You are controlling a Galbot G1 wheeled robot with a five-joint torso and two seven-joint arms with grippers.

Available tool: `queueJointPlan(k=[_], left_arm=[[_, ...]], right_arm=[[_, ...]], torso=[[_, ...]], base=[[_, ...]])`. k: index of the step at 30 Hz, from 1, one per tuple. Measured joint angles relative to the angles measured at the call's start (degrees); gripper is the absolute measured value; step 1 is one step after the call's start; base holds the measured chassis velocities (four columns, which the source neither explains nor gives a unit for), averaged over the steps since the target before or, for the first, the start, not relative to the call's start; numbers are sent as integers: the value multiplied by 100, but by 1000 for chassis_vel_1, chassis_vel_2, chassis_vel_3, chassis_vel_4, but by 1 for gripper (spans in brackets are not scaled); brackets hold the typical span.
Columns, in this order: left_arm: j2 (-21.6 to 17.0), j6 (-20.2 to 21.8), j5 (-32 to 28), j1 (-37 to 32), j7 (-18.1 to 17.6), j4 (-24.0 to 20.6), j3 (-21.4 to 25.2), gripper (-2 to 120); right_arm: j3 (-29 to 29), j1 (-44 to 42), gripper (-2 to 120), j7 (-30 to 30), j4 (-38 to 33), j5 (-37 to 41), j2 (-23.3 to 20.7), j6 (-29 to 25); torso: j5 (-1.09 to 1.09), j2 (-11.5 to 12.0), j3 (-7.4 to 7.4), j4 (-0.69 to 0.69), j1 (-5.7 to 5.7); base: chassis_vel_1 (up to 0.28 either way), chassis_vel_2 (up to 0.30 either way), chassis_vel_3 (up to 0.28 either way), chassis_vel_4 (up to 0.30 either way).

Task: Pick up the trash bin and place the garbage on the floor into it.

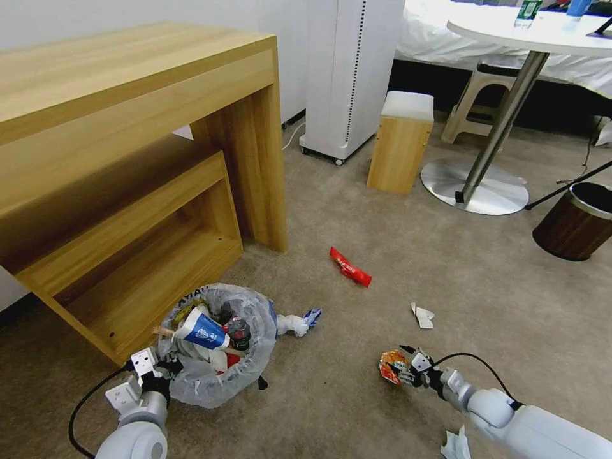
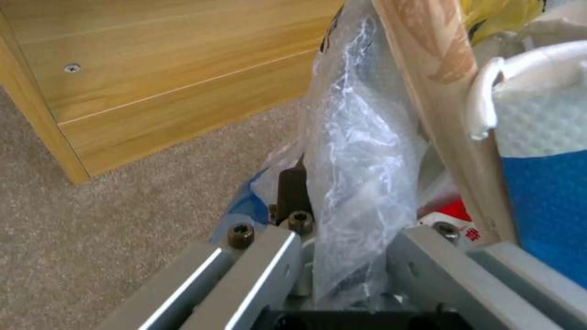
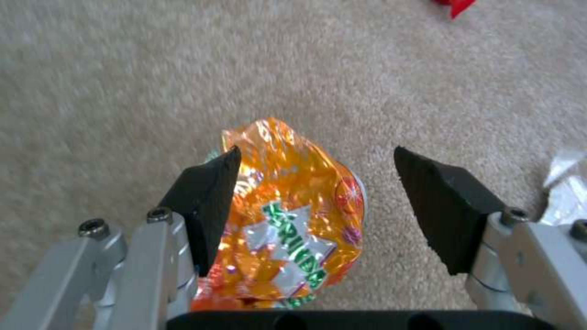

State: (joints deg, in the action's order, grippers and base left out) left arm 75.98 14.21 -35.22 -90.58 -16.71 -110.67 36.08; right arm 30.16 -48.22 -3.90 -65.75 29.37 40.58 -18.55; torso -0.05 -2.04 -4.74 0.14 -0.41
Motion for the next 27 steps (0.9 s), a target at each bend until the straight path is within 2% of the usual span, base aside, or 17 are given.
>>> queueJointPlan(k=[5, 8, 9, 11, 12, 15, 21, 27], left_arm=[[-14, 0, 0, -4, -1, -1, -2, 0], [-5, 1, 2, -4, -1, -1, -23, 0], [-5, 1, 2, -4, -1, -1, -23, 0], [-2, -2, 17, -16, -1, -2, -42, 0], [-2, -2, 17, -16, -1, -2, -42, 0], [-9, -4, 41, -29, 0, -1, -66, 0], [-7, 1, 52, -15, 0, 4, -102, 0], [3, 3, 53, -7, 4, 11, -90, 0]], right_arm=[[-152, -256, 66, 481, -519, 363, -100, 305], [-270, -458, 65, 1266, -918, 705, 40, 766], [-270, -458, 65, 1266, -918, 705, 40, 766], [-281, -523, 67, 1886, -1009, 934, 268, 1144], [-281, -523, 67, 1886, -1009, 934, 268, 1144], [-293, -556, 67, 2613, -1102, 1242, 579, 1706], [-268, -548, 66, 2844, -1214, 1302, 790, 1843], [-218, -456, 66, 2799, -1411, 1287, 746, 1907]], torso=[[1, 0, 0, 1, 0], [1, 0, 0, 0, 0], [1, 0, 0, 0, 0], [2, 0, 0, 0, 0], [2, 0, 0, 0, 0], [2, 0, 0, 0, 0], [2, 0, 0, 0, 0], [0, 0, 0, 0, 0]], base=[[0, 0, 0, 0], [0, 0, 0, 0], [0, 0, 0, 0], [0, 0, 0, 0], [0, 0, 0, 0], [0, 0, 0, 0], [0, 0, 0, 0], [0, 0, 0, 0]])
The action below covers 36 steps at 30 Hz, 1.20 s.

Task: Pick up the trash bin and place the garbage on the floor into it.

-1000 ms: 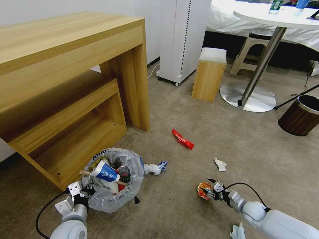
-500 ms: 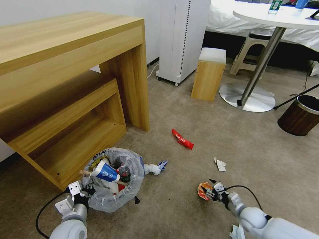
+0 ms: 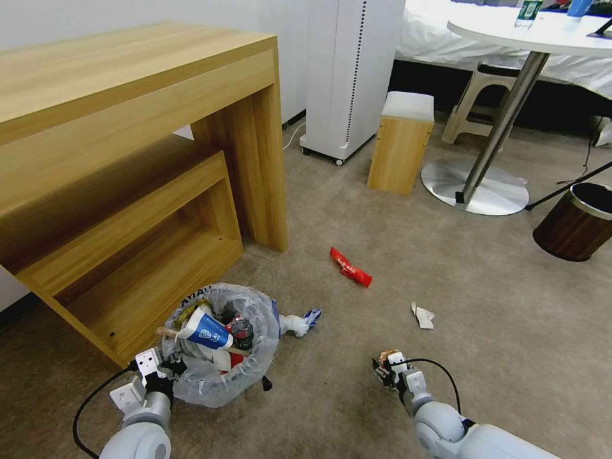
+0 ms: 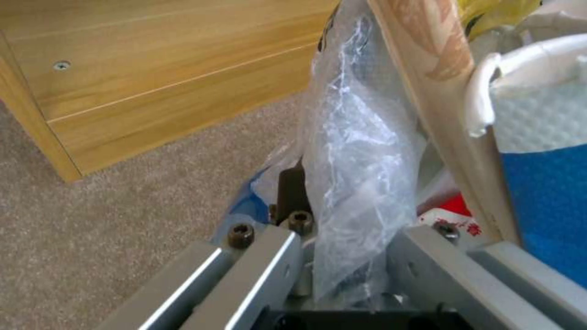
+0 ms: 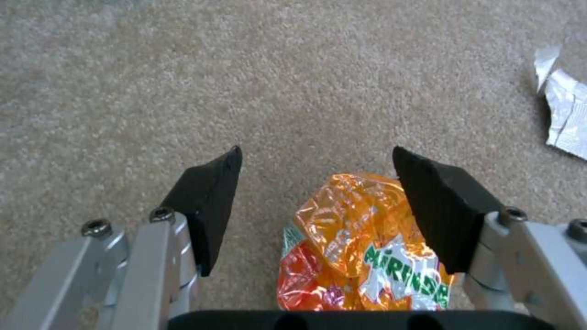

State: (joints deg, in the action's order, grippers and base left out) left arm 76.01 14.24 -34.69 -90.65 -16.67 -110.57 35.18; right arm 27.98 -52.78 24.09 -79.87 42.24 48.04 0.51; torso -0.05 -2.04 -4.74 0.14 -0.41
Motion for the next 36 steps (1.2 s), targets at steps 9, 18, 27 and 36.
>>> queueJointPlan(k=[9, 18, 27, 36], left_arm=[[39, -5, 24, -24, 13, -2, -2, 0], [47, -15, 39, 5, 21, 47, -18, 0], [74, -35, 82, 29, 49, 110, -44, 0], [72, -46, 107, 38, 75, 158, -61, 0]], right_arm=[[20, -16, 66, 123, 108, 301, 189, 220], [-84, -113, 61, 457, 132, 490, 325, 455], [-212, -172, 53, 498, 157, 571, 319, 470], [-325, -248, 52, 503, 117, 608, 307, 495]], torso=[[2, 0, 0, 0, 0], [3, 0, 0, 0, 0], [3, 0, 1, -1, 0], [3, 0, 0, 0, 1]], base=[[0, 0, 0, 0], [0, 0, 0, 0], [0, 0, 0, 0], [0, 0, 0, 0]])
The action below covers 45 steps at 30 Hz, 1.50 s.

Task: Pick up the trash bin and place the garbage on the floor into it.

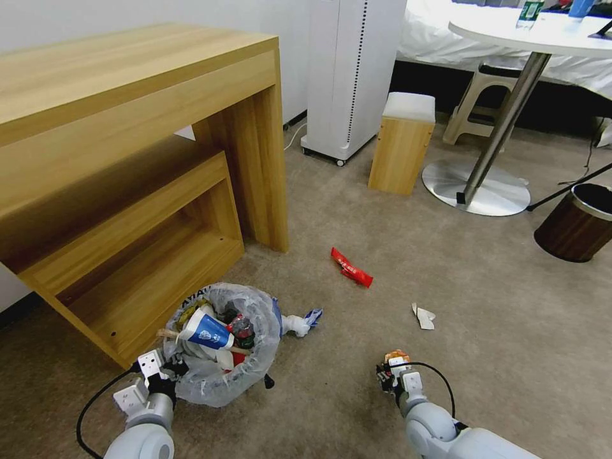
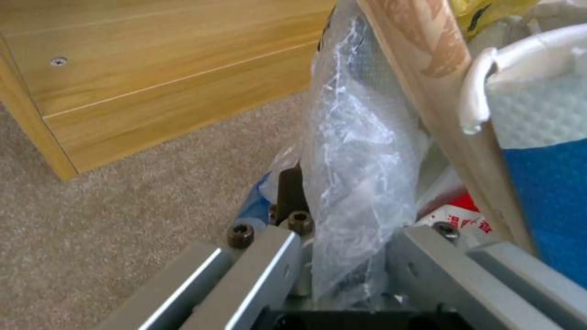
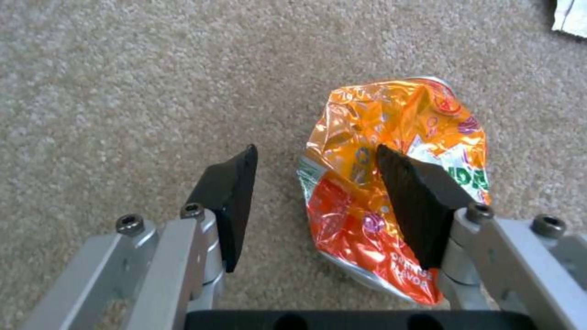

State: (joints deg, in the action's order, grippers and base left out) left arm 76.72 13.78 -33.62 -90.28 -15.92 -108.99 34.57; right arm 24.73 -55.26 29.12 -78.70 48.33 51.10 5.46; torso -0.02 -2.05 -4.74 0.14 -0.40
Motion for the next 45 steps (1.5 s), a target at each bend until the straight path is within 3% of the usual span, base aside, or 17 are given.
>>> queueJointPlan(k=[7, 10, 14, 24, 27, 35, 45], left_arm=[[-7, -24, 19, -8, 12, 8, 0, 0], [-15, -30, 32, -8, 15, 26, 4, 0], [-7, -37, 60, -18, 24, 44, 2, 0], [114, -78, 177, -148, 62, -20, 64, 0], [108, -87, 191, -184, 72, -31, 74, 0], [130, -112, 236, -230, 88, -48, 102, 0], [148, -133, 260, -261, 110, -51, 128, 0]], right_arm=[[17, 7, 51, 12, -19, -4, -19, 26], [1, -20, 39, 23, 27, -43, -15, 20], [-56, -48, 35, 19, 31, -10, -34, 14], [9, -3, 36, -6, -130, 21, -164, 45], [-40, -95, 22, -15, -141, -87, -183, 13], [-81, -185, 0, -31, -142, -248, -201, -65], [-167, -266, 0, -74, -190, -293, -245, -125]], torso=[[-2, 1, 0, 1, 0], [-2, 1, 0, 0, 0], [-1, 1, 0, 0, 0], [-4, 1, -1, 1, -1], [-4, 2, -1, 2, -1], [-3, 1, -1, 1, -1], [-2, 1, 0, 1, -1]], base=[[0, 0, 0, 0], [0, 0, 0, 0], [0, 0, 0, 0], [0, 0, 0, 0], [0, 0, 0, 0], [0, 0, 0, 0], [0, 0, 0, 0]])
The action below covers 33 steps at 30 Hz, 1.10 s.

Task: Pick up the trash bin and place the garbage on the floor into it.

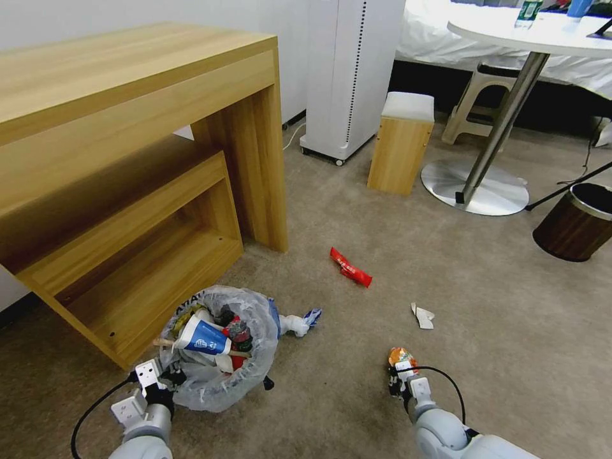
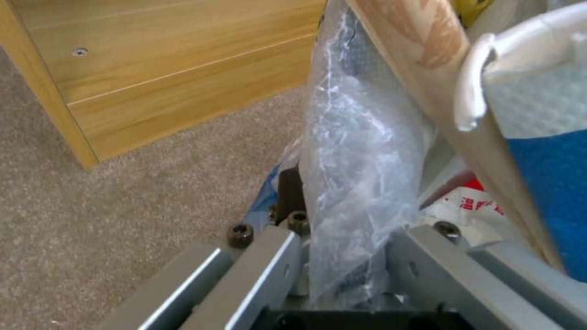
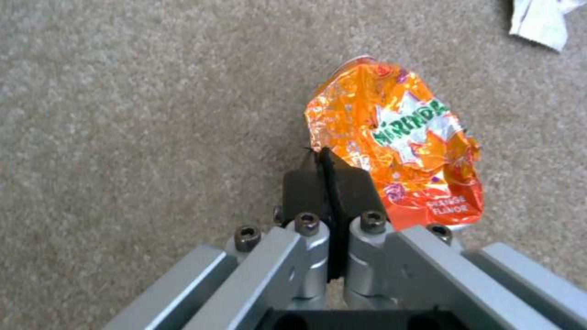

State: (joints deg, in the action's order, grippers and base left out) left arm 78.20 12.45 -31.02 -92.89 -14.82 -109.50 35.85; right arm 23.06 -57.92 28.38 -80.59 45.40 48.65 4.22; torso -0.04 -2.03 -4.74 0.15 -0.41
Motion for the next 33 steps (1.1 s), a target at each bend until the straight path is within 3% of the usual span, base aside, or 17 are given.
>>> queueJointPlan(k=[6, 10, 12, 21, 24, 33], left_arm=[[-19, 0, -11, 22, 2, 37, 22, 0], [-17, 0, -16, 39, 2, 52, 27, 0], [-14, 0, -18, 54, 2, 57, 26, 0], [30, 5, -18, 45, 0, 48, 59, 0], [59, 23, -8, 44, -17, 26, 62, 0], [85, 22, 28, 13, -21, 11, 56, 0]], right_arm=[[-304, -94, 0, -201, -295, 71, -175, -218], [-563, -105, 0, -536, -657, 93, -397, -648], [-767, -86, 0, -912, -1161, 98, -609, -995], [-705, 374, 0, -1421, -2245, 213, -984, -1351], [-458, 948, 0, -1612, -2752, 357, -1050, -1325], [-350, 867, 0, -1627, -2650, 214, -1039, -1283]], torso=[[2, 0, 0, -1, 0], [2, 0, 0, -2, 0], [2, 0, 0, -2, 0], [-2, -1, 0, -1, 0], [-5, 0, 0, -2, 0], [0, 0, 0, 1, 0]], base=[[0, 0, 0, 0], [0, 0, 0, 0], [0, 0, 0, 0], [0, 0, 0, 0], [0, 0, 0, 0], [0, 0, 0, 0]])
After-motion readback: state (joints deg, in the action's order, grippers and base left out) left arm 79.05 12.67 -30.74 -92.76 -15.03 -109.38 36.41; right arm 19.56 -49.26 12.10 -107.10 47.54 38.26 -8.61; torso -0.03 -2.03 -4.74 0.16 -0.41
